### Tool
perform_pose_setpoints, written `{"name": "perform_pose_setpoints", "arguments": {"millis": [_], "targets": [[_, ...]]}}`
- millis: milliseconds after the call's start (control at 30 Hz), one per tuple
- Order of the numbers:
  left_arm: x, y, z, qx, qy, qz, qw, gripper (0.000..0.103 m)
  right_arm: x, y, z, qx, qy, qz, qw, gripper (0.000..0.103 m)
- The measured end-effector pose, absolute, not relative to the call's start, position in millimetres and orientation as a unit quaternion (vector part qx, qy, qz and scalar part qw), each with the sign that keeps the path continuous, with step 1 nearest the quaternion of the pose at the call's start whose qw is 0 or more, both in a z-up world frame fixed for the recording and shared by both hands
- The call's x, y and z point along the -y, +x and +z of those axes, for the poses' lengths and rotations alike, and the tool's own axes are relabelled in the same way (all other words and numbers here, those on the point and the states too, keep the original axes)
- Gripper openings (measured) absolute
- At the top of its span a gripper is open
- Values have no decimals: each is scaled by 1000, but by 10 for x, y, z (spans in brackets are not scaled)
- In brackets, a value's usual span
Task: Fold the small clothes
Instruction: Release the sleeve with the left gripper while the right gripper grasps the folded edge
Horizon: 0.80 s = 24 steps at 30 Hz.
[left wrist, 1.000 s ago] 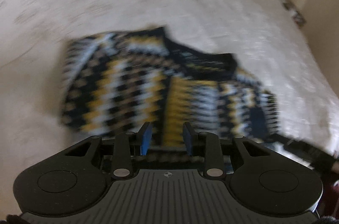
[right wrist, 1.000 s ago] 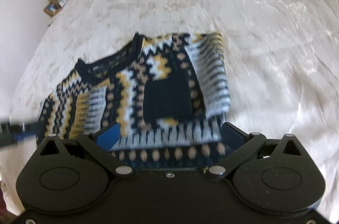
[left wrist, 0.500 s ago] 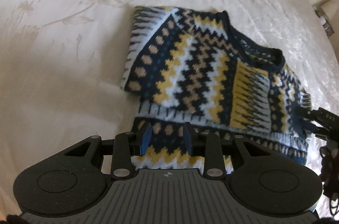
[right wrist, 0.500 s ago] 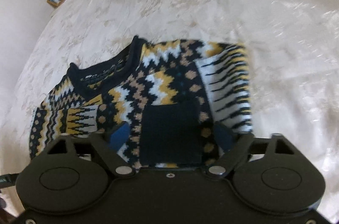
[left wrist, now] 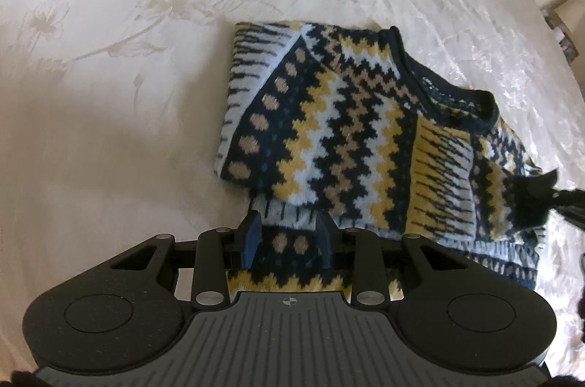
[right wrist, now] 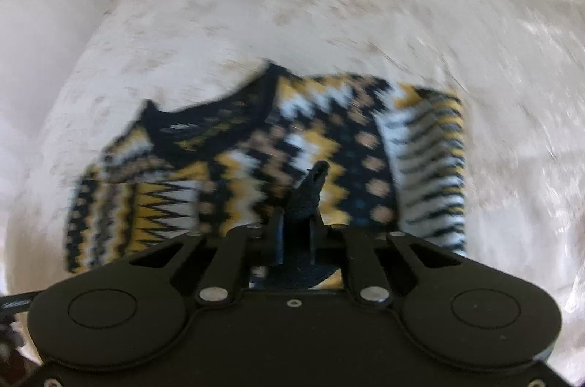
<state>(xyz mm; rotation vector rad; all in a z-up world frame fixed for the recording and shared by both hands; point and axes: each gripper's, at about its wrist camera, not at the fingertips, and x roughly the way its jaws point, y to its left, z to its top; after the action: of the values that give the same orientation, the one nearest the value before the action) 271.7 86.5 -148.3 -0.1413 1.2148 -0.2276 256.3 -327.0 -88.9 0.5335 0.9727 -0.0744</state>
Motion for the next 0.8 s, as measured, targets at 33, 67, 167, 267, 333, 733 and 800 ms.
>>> {"name": "perform_pose_setpoints", "arguments": {"millis": [33, 67, 167, 267, 333, 733, 800], "targets": [[-857, 2730, -1474, -567, -66, -108, 814, 32, 3234, 2546, -790, -451, 251, -23, 856, 19], [-845, 2746, -1465, -565, -65, -110, 815, 32, 3209, 2522, -694, -439, 250, -13, 863, 19], [-809, 2805, -1430, -560, -63, -116, 818, 32, 3185, 2423, -390, -398, 245, -1, 884, 18], [-775, 2887, -1388, -552, -63, -122, 822, 32, 3330, 2306, -286, -380, 251, -37, 890, 18], [-742, 2960, -1381, -548, -59, -125, 825, 32, 3485, 2273, -388, -398, 252, -79, 879, 18], [-563, 3373, -1714, -553, 5, -111, 826, 32, 3627, 2355, -1021, -489, 219, -113, 837, 22], [-589, 3392, -1802, -558, 8, -117, 822, 32, 3604, 2359, -1062, -500, 208, -121, 832, 25]]}}
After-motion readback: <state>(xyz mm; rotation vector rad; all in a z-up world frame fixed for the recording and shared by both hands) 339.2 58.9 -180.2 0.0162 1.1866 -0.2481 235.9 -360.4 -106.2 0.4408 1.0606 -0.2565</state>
